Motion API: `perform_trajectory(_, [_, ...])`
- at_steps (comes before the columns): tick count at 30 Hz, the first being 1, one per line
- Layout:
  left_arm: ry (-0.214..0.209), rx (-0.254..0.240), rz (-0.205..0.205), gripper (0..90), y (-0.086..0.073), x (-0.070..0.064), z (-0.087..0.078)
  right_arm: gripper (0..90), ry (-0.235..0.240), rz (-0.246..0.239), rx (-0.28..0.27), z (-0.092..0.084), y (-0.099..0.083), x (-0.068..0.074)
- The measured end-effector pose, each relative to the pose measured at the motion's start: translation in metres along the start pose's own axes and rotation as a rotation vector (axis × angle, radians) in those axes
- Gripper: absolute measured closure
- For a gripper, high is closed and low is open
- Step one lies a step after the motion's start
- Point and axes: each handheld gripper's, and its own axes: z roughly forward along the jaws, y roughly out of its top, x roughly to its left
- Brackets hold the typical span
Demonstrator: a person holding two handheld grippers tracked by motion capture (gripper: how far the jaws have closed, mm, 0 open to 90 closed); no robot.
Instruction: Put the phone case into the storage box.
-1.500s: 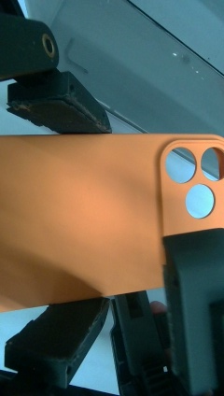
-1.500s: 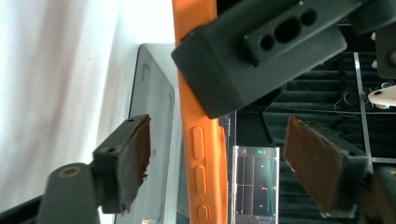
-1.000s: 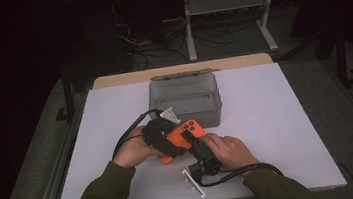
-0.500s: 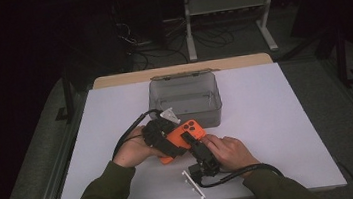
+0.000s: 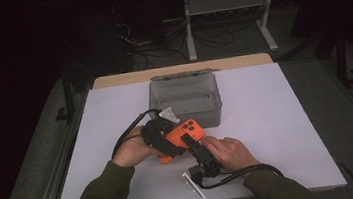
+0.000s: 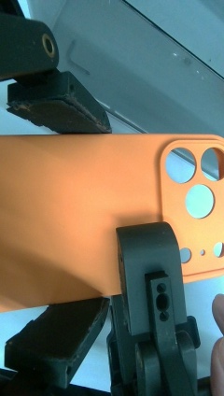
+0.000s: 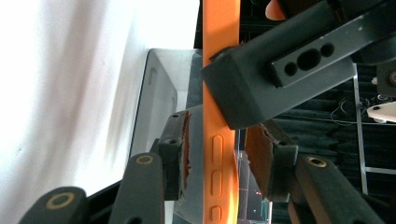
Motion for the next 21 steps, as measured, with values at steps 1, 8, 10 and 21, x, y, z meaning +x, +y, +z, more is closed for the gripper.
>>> perform_trajectory(1, [-0.001,0.000,0.001,14.6,0.0000,-0.0001,0.0001,60.9,-0.001,-0.003,0.000,-0.0002,0.0000,0.0001])
perform_trajectory(8, [-0.004,0.004,0.000,14.5,0.0005,-0.0002,0.0007,63.8,0.003,-0.019,0.004,-0.0006,-0.0004,0.0004])
perform_trajectory(10, [-0.003,0.005,-0.001,14.6,0.0005,-0.0002,0.0006,64.4,0.002,-0.020,0.002,-0.0006,-0.0003,0.0009])
perform_trajectory(21, [-0.004,0.003,-0.001,14.6,0.0009,-0.0004,0.0005,71.2,0.001,-0.024,0.001,-0.0007,0.0009,0.0022])
